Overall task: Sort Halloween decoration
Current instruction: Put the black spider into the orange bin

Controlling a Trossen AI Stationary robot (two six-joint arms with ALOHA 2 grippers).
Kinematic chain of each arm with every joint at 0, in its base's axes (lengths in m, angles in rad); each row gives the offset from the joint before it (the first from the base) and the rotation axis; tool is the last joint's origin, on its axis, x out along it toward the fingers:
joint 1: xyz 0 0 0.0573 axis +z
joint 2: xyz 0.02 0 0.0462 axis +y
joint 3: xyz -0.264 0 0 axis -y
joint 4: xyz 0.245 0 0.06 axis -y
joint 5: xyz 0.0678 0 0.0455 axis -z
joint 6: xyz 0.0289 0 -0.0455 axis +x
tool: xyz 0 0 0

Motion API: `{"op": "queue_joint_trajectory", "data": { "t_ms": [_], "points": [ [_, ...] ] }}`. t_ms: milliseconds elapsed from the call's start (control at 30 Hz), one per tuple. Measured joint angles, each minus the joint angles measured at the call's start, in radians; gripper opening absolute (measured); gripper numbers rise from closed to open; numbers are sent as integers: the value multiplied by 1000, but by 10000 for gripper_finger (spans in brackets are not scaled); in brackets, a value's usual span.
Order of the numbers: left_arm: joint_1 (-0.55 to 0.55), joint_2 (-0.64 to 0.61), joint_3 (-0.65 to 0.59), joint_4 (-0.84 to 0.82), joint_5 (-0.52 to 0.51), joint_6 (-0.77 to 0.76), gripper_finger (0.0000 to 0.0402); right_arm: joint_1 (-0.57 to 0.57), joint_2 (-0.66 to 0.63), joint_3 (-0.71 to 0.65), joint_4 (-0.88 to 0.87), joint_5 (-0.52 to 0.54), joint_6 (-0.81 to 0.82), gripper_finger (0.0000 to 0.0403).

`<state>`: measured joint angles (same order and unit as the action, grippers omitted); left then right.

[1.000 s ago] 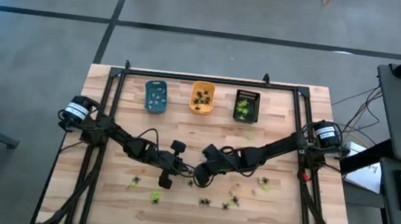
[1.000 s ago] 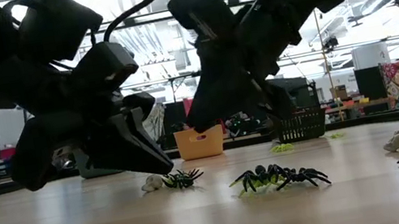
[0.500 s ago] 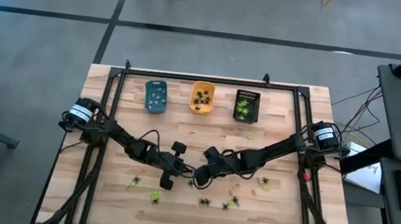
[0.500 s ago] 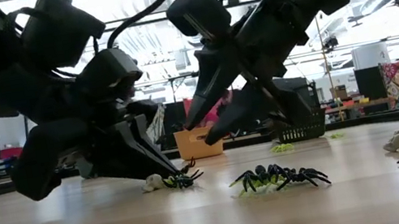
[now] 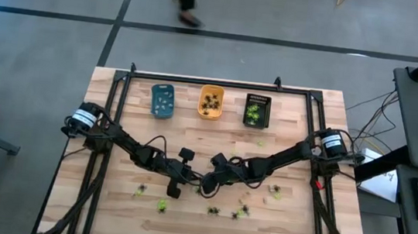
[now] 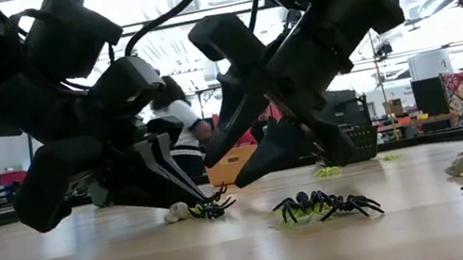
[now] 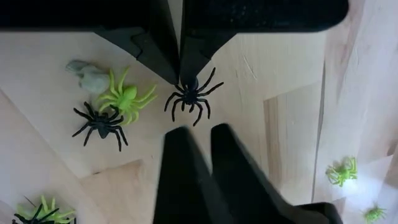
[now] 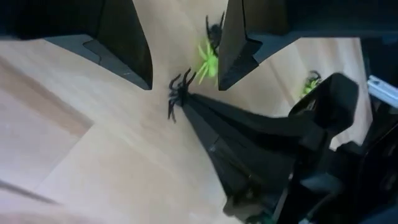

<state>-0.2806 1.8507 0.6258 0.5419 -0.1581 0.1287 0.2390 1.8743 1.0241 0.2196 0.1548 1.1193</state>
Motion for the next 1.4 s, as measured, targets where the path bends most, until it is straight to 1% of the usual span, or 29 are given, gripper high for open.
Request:
{"op": "queue_joint_trajectory", "data": {
  "t_ms": [200,333,533,700,867,1033,1167,1267,1400],
  "points": [
    [0,0,0,0,0,0,0,-4,0,0,2,30,-5,158],
    [0,0,0,0,0,0,0,-4,1,0,3,32,-5,152],
    [0,1,-1,1,1,0,0,-4,58,0,72,31,-6,148],
    [0,1,-2,5,2,-3,0,-4,69,0,95,33,-7,144],
    [0,1,-2,5,3,-8,0,-4,69,0,98,32,-7,115],
    [0,2,-2,9,3,-8,0,-4,69,0,98,32,-7,72],
    [0,2,-2,10,3,-8,0,-4,69,0,99,28,-34,46],
    [0,2,-2,11,3,-11,0,-3,69,0,99,28,-42,32],
    [0,2,-2,15,3,-16,0,-3,70,0,100,28,-52,27]
  ]
}}
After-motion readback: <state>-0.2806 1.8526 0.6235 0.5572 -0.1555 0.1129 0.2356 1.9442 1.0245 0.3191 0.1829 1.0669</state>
